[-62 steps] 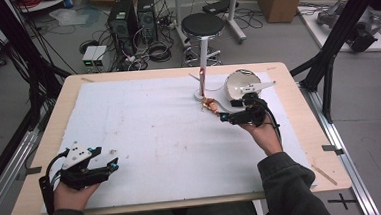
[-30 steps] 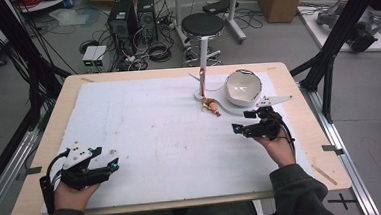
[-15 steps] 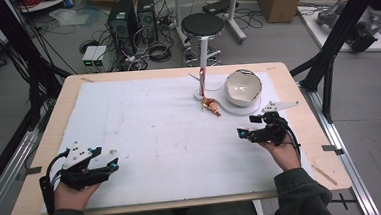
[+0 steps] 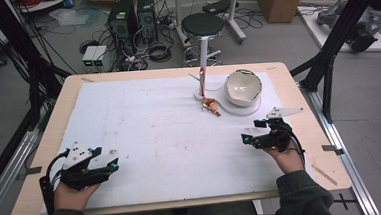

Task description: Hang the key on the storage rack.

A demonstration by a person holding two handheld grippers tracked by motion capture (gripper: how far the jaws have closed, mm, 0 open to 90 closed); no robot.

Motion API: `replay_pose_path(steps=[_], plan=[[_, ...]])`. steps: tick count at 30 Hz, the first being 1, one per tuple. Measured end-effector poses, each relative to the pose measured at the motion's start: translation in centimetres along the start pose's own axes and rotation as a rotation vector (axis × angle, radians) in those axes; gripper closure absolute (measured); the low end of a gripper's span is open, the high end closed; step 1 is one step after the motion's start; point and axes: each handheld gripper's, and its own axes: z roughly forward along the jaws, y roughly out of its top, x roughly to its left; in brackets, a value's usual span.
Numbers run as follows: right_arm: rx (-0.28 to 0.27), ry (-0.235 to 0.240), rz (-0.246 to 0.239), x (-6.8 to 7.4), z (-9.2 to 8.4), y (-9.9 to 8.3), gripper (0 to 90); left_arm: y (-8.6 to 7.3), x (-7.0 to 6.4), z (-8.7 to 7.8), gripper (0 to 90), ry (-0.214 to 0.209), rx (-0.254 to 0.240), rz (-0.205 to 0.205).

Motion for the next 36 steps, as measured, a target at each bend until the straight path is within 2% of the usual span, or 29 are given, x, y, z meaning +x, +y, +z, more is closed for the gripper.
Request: replay_pose_path(steps=[13,21,27,36], plan=[[-0.037,-0.023,-0.004,0.0,-1.6,-0.8,12.6,-0.1,-0.1,0.1,30.2,-0.004,0.007,0.004],[-0.037,-0.033,0.005,-0.1,-2.5,-1.6,12.5,-0.1,-0.2,0.1,30.2,-0.009,0.007,0.003],[-0.026,-0.039,0.001,-0.1,-2.6,-2.0,12.4,-0.1,-0.2,0.1,30.2,-0.01,0.01,0.006],[-0.039,-0.043,-0.021,0.1,-2.5,-1.8,12.4,-0.1,-0.2,0.2,30.2,-0.014,0.01,0.008]])
